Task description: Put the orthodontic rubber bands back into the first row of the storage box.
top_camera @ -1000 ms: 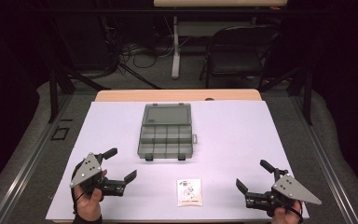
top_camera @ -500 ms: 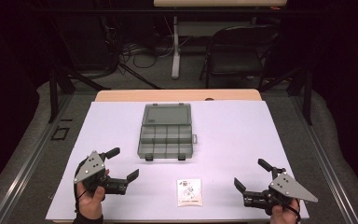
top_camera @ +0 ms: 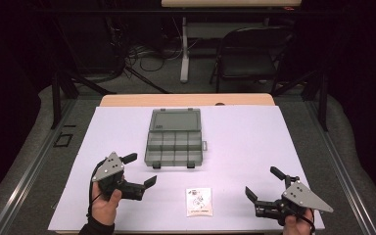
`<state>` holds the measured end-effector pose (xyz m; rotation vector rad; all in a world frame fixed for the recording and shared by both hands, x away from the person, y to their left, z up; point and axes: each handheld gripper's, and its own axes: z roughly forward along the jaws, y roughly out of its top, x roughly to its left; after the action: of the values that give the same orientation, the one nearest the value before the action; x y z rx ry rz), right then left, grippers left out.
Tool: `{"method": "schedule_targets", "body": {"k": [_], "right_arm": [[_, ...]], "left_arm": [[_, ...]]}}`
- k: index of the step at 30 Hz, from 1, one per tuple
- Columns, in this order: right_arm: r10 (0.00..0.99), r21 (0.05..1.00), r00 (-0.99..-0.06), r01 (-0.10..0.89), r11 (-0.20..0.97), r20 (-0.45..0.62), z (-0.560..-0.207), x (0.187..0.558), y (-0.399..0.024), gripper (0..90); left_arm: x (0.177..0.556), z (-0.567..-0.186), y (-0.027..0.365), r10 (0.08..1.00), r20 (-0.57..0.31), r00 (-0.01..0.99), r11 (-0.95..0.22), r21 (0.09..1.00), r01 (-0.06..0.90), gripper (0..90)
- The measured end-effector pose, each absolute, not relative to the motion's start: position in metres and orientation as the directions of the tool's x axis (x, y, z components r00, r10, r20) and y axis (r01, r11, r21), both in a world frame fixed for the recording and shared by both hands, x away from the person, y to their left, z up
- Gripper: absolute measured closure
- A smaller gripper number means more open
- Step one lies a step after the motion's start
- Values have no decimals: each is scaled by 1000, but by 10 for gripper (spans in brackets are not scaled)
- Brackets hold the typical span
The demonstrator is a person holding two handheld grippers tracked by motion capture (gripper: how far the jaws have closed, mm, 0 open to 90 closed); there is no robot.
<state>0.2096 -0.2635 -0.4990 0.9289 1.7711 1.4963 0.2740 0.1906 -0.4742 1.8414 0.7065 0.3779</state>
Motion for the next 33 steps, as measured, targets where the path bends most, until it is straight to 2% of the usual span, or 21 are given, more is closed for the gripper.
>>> {"method": "schedule_targets", "body": {"k": [11,21,33], "right_arm": [[835,987,-549,121,107,-23,-500,210,-264,0],[841,986,-541,130,101,-15,-500,207,-267,0],[837,985,-546,130,112,-23,-501,208,-267,0]], "left_arm": [[289,-471,168,596,-62,801,-312,901,302,5],[307,-471,142,565,-132,815,-351,855,381,5],[323,-474,114,559,-159,813,-406,803,436,5]]}}
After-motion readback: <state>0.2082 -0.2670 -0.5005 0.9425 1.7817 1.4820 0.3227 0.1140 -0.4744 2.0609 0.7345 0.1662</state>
